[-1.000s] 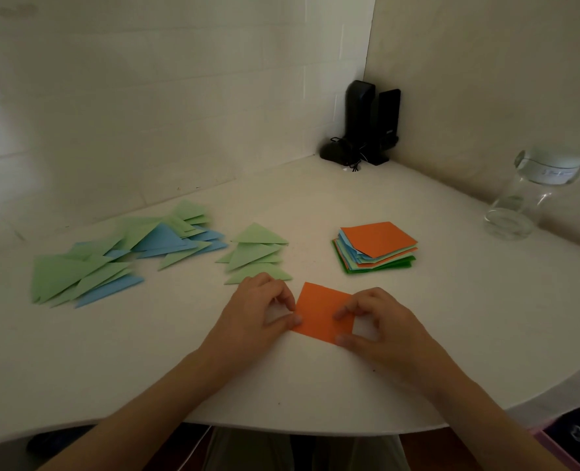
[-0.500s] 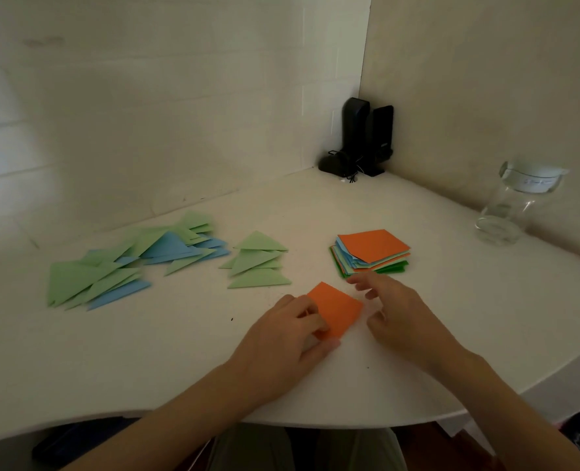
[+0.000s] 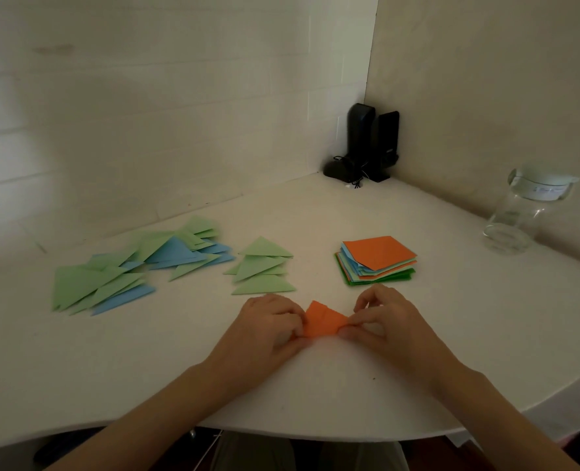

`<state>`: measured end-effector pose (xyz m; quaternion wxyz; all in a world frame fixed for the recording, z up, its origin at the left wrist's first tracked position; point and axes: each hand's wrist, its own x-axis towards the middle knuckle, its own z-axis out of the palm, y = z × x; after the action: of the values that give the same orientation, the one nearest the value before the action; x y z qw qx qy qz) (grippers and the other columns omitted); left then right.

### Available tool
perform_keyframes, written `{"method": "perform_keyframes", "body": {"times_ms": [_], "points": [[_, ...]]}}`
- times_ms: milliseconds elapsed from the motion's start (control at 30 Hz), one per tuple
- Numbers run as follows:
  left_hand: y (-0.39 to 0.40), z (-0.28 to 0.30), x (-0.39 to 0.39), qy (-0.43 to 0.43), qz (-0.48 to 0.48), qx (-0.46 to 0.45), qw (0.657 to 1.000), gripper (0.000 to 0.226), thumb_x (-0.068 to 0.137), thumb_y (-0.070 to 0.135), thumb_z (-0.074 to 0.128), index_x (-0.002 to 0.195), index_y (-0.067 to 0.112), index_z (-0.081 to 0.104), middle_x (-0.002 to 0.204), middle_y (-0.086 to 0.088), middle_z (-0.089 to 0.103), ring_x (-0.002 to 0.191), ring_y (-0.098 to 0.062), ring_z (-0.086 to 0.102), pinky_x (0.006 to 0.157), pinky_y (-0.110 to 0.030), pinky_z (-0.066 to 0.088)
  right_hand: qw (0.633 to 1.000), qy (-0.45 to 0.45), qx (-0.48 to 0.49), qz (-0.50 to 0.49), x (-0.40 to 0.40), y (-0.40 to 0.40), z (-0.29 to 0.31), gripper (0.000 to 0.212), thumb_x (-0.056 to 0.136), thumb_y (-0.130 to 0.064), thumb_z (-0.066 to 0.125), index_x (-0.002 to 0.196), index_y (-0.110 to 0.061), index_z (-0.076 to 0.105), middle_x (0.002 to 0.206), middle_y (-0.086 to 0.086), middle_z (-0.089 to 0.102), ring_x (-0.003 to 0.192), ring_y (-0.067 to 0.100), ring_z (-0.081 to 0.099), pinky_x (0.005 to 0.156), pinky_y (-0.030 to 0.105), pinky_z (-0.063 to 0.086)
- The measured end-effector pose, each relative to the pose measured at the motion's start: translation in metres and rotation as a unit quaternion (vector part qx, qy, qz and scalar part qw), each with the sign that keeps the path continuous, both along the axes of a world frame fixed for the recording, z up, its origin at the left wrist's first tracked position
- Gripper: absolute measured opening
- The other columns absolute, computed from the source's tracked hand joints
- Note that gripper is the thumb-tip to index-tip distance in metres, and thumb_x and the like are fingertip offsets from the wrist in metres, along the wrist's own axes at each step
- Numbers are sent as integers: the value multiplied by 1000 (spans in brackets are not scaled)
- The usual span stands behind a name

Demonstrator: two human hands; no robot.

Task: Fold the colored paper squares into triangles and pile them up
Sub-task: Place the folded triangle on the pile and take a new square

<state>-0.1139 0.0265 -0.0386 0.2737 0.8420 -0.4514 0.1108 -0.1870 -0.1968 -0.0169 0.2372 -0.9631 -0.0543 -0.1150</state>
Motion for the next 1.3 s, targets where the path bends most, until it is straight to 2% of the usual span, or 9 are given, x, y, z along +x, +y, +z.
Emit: {"method": "perform_keyframes", "body": {"times_ms": [100, 267, 400, 533, 733, 833, 967, 1133, 1300], "points": [[5, -5, 6, 19, 55, -36, 998, 25, 78, 52, 62, 71, 27, 65, 96, 21, 61, 98, -2, 48, 87, -25, 38, 997, 45, 51, -41, 0, 6, -3, 19, 80, -44, 69, 87, -27, 75, 93, -15, 53, 87, 0, 49, 80, 22, 40], [2, -6, 5, 106, 156, -78, 979, 28, 70, 57, 68, 69, 29, 68, 89, 21, 57, 95, -3, 45, 84, -21, 35, 992, 60, 64, -86, 4, 14, -10, 24, 79, -52, 64, 82, -30, 72, 91, -16, 54, 89, 3, 51, 87, 38, 44], [-12, -6, 2, 51, 197, -25, 979, 43, 69, 70, 47, 65, 31, 62, 86, 15, 51, 90, -7, 41, 78, -28, 34, 990, 36, 48, -126, 6, 21, -11, 32, 73, -61, 64, 68, -29, 63, 85, -13, 53, 81, 5, 51, 82, 37, 44], [-20, -8, 1, -2, 225, 31, 974, 43, 71, 72, 44, 65, 30, 55, 86, 11, 46, 89, -12, 42, 73, -27, 29, 989, 28, 40, -139, 6, 25, -13, 32, 70, -66, 61, 65, -34, 56, 80, -14, 50, 76, 4, 48, 79, 34, 44], [-18, -1, 3, 53, 212, 66, 974, 33, 76, 68, 52, 72, 35, 51, 95, 15, 42, 97, -7, 35, 81, -25, 24, 989, 33, 25, -140, 8, 22, -15, 32, 70, -63, 64, 68, -36, 47, 78, -14, 49, 76, 5, 48, 78, 32, 43], [-13, 2, 4, 75, 205, 52, 974, 29, 76, 64, 58, 74, 35, 52, 96, 15, 44, 99, -7, 36, 83, -26, 26, 987, 39, 89, -130, 8, 19, -12, 30, 69, -49, 74, 75, -33, 49, 81, -14, 54, 77, 4, 51, 76, 28, 43], [-4, 5, 5, 89, 196, 49, 975, 22, 78, 57, 61, 81, 35, 55, 98, 17, 44, 99, -6, 34, 83, -27, 27, 979, 71, 151, -113, 5, 8, -5, 23, 70, -28, 80, 79, -24, 59, 79, -14, 59, 73, 1, 53, 64, 8, 40], [3, 6, 0, 72, 161, 25, 984, 14, 83, 30, 69, 95, 24, 64, 100, 10, 52, 94, -13, 42, 80, -25, 36, 977, 78, 173, -93, 3, 5, -5, 19, 71, -22, 79, 77, -26, 61, 80, -13, 61, 75, -3, 54, 66, 4, 39], [-13, 13, -21, 51, 145, 67, 986, 38, 98, 24, 45, 135, 21, 39, 125, 3, 43, 112, -13, 38, 88, -21, 34, 979, 66, 167, -92, 0, 8, -4, 18, 73, -21, 77, 78, -28, 61, 83, -10, 61, 79, 1, 53, 68, 4, 38]]}}
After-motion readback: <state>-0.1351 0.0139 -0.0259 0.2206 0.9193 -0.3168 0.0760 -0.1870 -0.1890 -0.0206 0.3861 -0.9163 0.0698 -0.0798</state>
